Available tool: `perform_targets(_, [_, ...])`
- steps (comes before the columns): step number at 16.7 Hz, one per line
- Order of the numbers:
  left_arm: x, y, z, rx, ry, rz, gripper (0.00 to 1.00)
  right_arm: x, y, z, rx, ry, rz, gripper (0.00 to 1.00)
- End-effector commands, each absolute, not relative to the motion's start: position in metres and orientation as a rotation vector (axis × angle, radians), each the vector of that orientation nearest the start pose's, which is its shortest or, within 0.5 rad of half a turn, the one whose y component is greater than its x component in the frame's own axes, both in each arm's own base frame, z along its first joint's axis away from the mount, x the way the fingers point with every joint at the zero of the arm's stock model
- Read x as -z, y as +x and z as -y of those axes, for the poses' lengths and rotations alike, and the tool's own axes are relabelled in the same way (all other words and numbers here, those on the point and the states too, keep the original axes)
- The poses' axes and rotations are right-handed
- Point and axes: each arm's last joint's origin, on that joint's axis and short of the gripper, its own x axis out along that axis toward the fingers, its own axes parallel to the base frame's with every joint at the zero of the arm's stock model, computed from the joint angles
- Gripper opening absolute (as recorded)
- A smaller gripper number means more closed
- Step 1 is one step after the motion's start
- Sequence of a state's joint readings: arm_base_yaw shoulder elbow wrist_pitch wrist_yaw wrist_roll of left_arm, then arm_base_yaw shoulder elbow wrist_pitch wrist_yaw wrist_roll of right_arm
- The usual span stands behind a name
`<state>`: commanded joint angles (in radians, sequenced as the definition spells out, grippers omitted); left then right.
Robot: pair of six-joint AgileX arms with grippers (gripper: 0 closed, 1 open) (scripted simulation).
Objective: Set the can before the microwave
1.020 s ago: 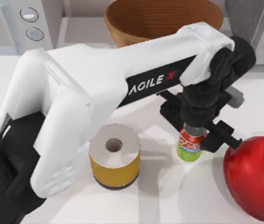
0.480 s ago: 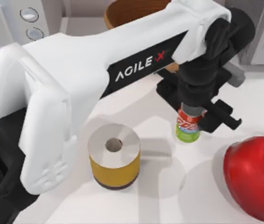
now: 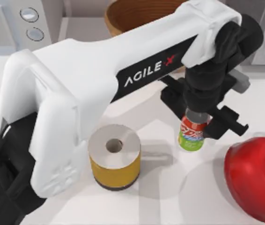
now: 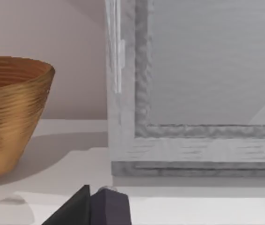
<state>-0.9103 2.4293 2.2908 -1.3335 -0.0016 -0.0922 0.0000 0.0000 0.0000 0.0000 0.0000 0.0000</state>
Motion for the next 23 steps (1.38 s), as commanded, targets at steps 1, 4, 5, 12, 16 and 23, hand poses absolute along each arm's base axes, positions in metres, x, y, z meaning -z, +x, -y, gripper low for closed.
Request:
perform_targets(1, [-0.200, 0.304, 0.380, 0.653, 0.588, -1.386, 0.00, -0.160, 0.106, 0.001, 0.000, 0.000, 0.000, 1.00])
perform_targets(4, [-0.204, 0.309, 0.374, 0.655, 0.584, -1.383, 0.00, -0.160, 0.106, 0.001, 0.000, 0.000, 0.000, 1.00])
perform_targets(5, [-0.210, 0.314, 0.366, 0.661, 0.579, -1.379, 0.00, -0.160, 0.106, 0.001, 0.000, 0.000, 0.000, 1.00])
perform_targets(12, [-0.254, 0.404, 0.192, 0.556, 0.456, -1.411, 0.00, -0.160, 0.106, 0.001, 0.000, 0.000, 0.000, 1.00])
perform_targets(16, [-0.251, 0.436, 0.019, 0.314, 0.240, -1.447, 0.00, -0.160, 0.106, 0.001, 0.000, 0.000, 0.000, 1.00])
perform_targets(23, [-0.214, 0.412, -0.151, 0.032, 0.022, -1.461, 0.00, -0.160, 0.106, 0.001, 0.000, 0.000, 0.000, 1.00])
